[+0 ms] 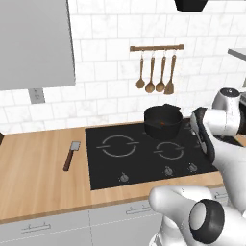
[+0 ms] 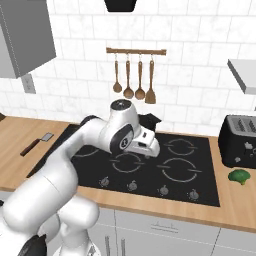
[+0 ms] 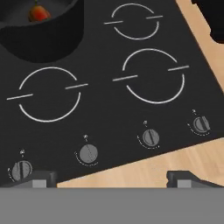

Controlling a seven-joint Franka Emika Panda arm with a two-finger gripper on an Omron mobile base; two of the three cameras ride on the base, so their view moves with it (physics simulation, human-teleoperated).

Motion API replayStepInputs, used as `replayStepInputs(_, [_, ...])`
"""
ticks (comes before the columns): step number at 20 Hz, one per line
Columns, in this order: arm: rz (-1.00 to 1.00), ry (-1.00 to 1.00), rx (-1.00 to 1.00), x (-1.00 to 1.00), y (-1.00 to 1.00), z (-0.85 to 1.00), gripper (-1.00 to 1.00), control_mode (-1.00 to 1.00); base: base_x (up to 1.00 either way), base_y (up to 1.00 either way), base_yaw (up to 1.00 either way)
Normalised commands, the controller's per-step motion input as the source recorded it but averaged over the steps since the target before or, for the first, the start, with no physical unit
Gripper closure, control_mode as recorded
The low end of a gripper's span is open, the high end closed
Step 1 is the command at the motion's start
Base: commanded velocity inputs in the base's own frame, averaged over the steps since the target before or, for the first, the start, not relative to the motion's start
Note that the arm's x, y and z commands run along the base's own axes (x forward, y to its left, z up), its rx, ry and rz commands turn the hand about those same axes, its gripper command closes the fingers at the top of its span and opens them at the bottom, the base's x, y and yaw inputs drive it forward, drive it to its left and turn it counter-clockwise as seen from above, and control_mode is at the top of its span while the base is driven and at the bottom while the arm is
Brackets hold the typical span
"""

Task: Put the bell pepper and broccoli in the pot. Retrieve the spatula and lightly stir the vegetables in the pot.

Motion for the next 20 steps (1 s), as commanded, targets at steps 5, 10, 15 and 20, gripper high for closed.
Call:
replayStepInputs(5, [-0.20,0.00,0.00,-0.65,-0.55,0.00,-1.00,-1.00,0.00,0.00,0.00])
replayStepInputs(10, [-0.24,-0.05,0.01,-0.50,-0.58,-0.09,-1.00,-1.00,0.00,0.00,0.00])
replayStepInputs(15, [-0.22,-0.15,0.08,-0.34,-0.45,-0.02,-1.00,-1.00,0.00,0.00,0.00])
replayStepInputs(20, [-0.13,-0.14,0.08,-0.18,-0.44,0.00,-1.00,-1.00,0.00,0.00,0.00])
